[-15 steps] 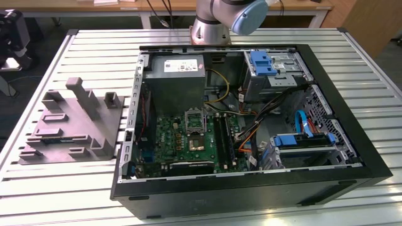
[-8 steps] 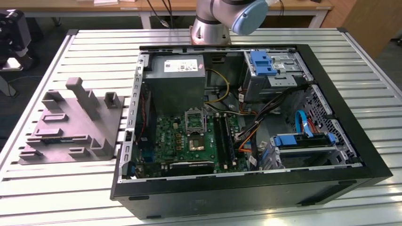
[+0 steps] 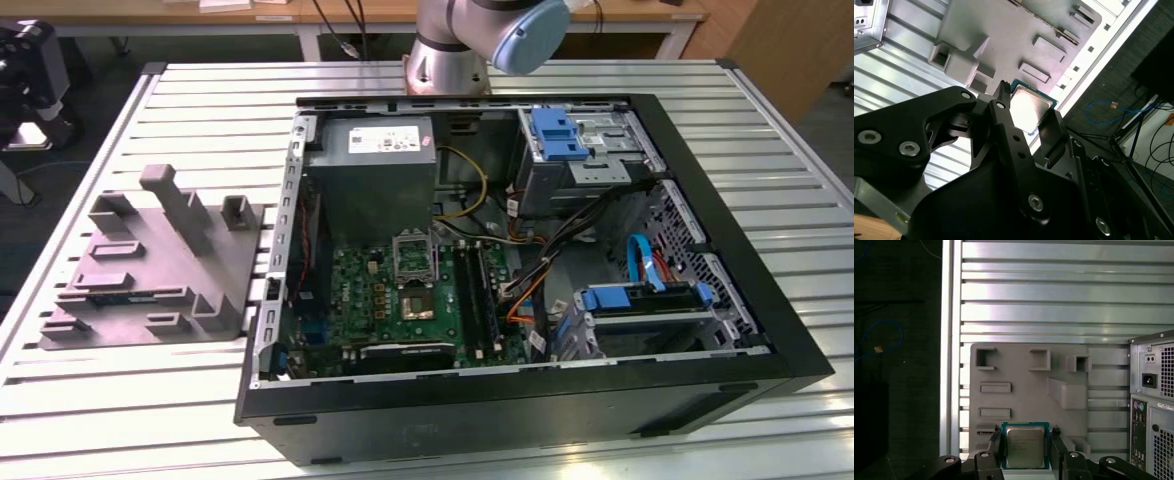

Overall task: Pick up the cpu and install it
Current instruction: 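Pick up the cpu and move it towards the insertion slot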

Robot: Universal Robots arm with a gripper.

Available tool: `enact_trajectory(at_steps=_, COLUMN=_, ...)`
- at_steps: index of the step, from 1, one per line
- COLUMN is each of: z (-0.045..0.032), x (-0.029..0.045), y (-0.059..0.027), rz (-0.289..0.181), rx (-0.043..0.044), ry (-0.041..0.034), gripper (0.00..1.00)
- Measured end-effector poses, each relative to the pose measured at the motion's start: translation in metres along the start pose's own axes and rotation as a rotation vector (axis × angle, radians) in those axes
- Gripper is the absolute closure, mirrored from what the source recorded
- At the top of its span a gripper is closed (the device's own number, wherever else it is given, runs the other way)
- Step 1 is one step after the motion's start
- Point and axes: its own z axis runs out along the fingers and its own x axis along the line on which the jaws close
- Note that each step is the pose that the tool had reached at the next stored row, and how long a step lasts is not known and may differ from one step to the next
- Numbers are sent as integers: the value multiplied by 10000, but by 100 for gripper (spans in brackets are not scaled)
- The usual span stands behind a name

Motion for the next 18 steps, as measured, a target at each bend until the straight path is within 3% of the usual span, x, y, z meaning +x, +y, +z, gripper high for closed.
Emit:
enact_trajectory(at_steps=3, z=0, x=-6, y=0, rz=0, rx=0, ry=1, gripper=53)
enact_trajectory(at_steps=5, z=1, x=-72, y=1, rz=0, rx=0, ry=0, gripper=53)
enact_trajectory(at_steps=9, z=1, x=-79, y=1, rz=0, rx=0, ry=0, gripper=53)
enact_trajectory(at_steps=11, z=2, x=-137, y=1, rz=0, rx=0, ry=0, gripper=53)
enact_trajectory(at_steps=18, z=1, x=-161, y=1, rz=-1, rx=1, ry=1, gripper=53)
